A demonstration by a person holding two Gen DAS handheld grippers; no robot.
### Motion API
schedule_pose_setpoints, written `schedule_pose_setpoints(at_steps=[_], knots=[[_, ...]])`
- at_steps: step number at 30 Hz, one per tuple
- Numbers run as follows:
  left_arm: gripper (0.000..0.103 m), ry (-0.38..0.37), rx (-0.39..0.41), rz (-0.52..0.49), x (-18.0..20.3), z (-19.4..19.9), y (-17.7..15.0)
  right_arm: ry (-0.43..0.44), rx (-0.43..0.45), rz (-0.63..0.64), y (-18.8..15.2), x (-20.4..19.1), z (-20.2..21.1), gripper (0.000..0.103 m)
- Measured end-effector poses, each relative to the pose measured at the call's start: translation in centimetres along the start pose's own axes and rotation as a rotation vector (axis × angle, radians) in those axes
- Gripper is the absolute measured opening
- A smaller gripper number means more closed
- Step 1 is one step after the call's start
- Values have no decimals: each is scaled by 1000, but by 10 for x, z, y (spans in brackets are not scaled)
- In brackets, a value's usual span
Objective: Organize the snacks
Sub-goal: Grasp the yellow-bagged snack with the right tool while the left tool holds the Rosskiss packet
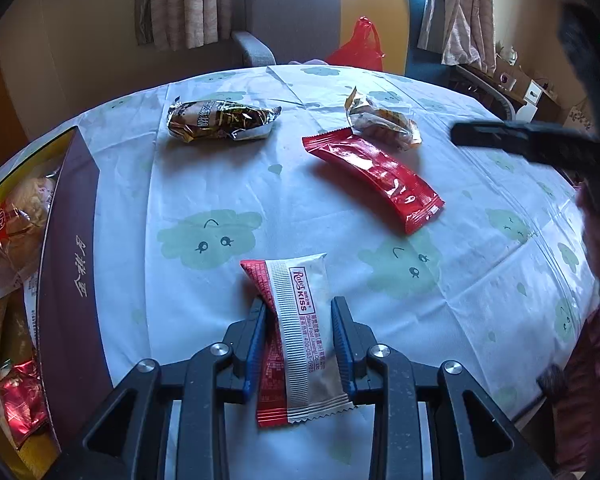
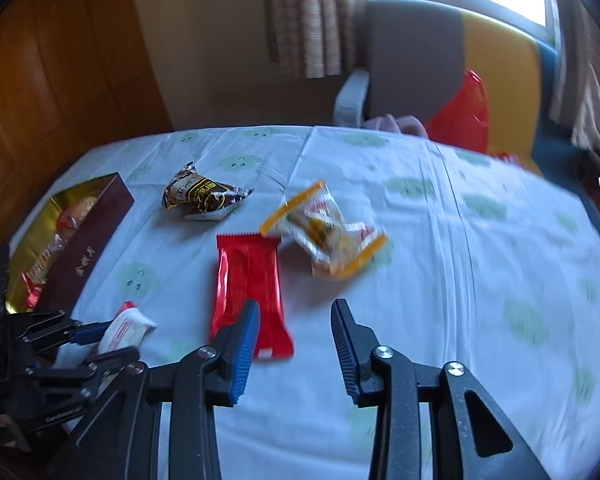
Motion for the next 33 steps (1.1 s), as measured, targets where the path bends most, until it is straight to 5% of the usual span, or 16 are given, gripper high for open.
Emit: schedule_pose_setpoints(at_steps=[3,8,14,16,17,19,28,33], knots=[[31,-11,2,10,-1,0,0,-17,-69,109,22,1,-22,59],[31,-23,4,22,-3,1,-1,-84,-195,277,38,10,-58,65],[31,-33,5,30,-4,2,-2,-133,-342,380,41,29,-103,66],[31,-33,6,33,-4,2,-2,-140,-365,374,40,35,-114,56],[31,-32,7,33,-5,2,-2,-109,-361,351,39,34,-116,42],[31,-28,9,28,-4,2,-2,-108,-331,326,40,34,-115,37],[31,-16,24,21,-1,5,-4,-197,-238,240,25,44,-72,35],[30,-12,23,30,-2,6,-3,-167,-167,133,9,36,-28,35]])
Point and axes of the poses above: each gripper's, at about its wrist camera, not at the fingertips, and z roughly against the way its jaws point, x to its right, y to its top, the point moved 10 cm from there along -z, roughly the way its jaws point, and after that the axes turned 12 degrees about y, right-handed, at the moved point
